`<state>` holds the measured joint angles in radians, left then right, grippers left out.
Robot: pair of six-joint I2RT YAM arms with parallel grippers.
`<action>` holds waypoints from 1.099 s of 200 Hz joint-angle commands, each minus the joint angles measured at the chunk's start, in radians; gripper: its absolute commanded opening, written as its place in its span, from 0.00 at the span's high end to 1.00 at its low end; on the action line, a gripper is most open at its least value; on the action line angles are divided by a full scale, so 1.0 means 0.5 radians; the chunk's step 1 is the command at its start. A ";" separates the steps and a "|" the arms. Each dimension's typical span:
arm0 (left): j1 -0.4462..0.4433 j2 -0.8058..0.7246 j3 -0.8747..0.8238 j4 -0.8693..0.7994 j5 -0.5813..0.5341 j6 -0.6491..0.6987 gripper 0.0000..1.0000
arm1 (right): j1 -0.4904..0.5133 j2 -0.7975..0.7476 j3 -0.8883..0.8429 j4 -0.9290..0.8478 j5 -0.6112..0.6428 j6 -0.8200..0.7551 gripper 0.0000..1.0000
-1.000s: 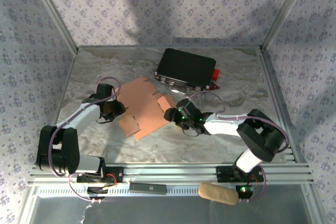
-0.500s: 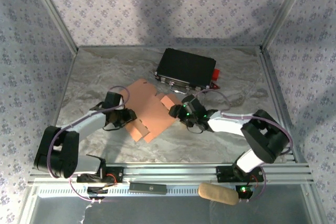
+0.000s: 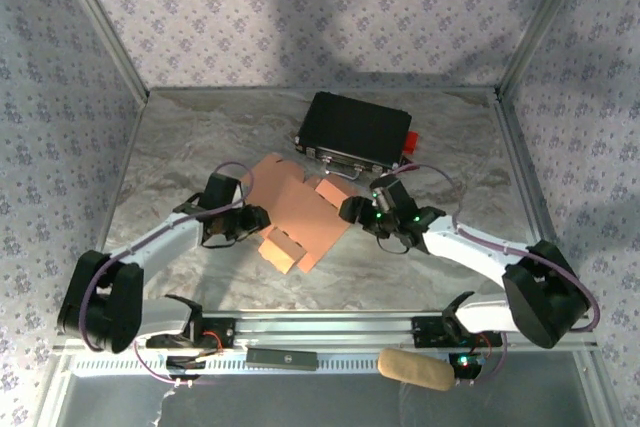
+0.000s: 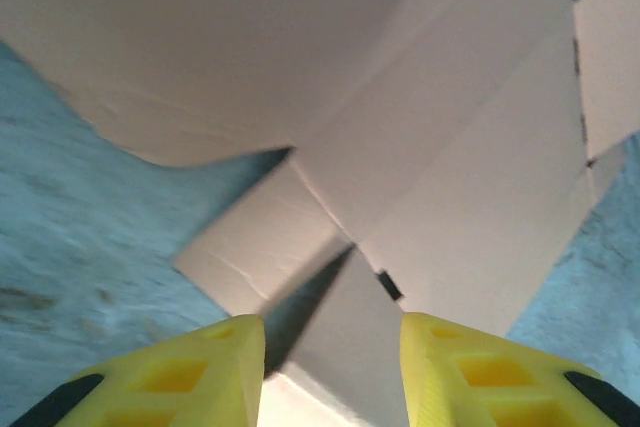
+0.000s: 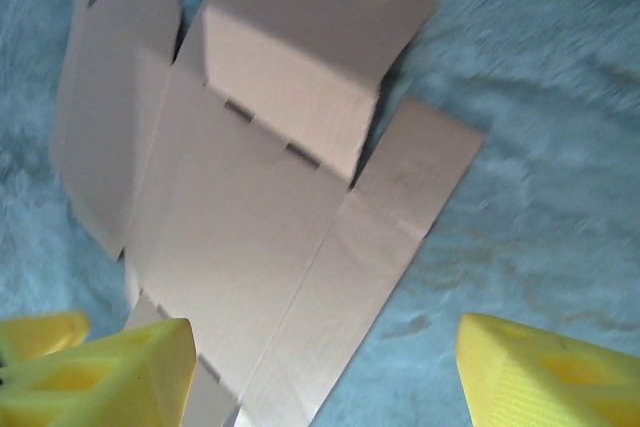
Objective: Fold the paper box
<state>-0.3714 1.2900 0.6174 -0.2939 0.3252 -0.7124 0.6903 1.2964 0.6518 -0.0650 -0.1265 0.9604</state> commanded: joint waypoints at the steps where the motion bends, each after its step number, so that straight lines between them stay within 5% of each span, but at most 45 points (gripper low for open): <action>1: -0.001 0.130 0.087 -0.060 0.046 0.275 0.61 | 0.164 0.029 0.024 -0.045 0.071 0.051 0.29; 108: -0.120 0.278 -0.030 0.195 0.129 0.219 0.61 | 0.237 0.386 0.125 0.126 -0.042 0.079 0.29; 220: -0.202 0.152 -0.108 0.258 0.356 0.091 0.61 | -0.052 0.534 0.118 0.105 -0.199 -0.093 0.29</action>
<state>-0.4633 1.4010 0.5640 -0.1528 0.4614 -0.6636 0.6975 1.5414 0.6926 0.0109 -0.1913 0.9668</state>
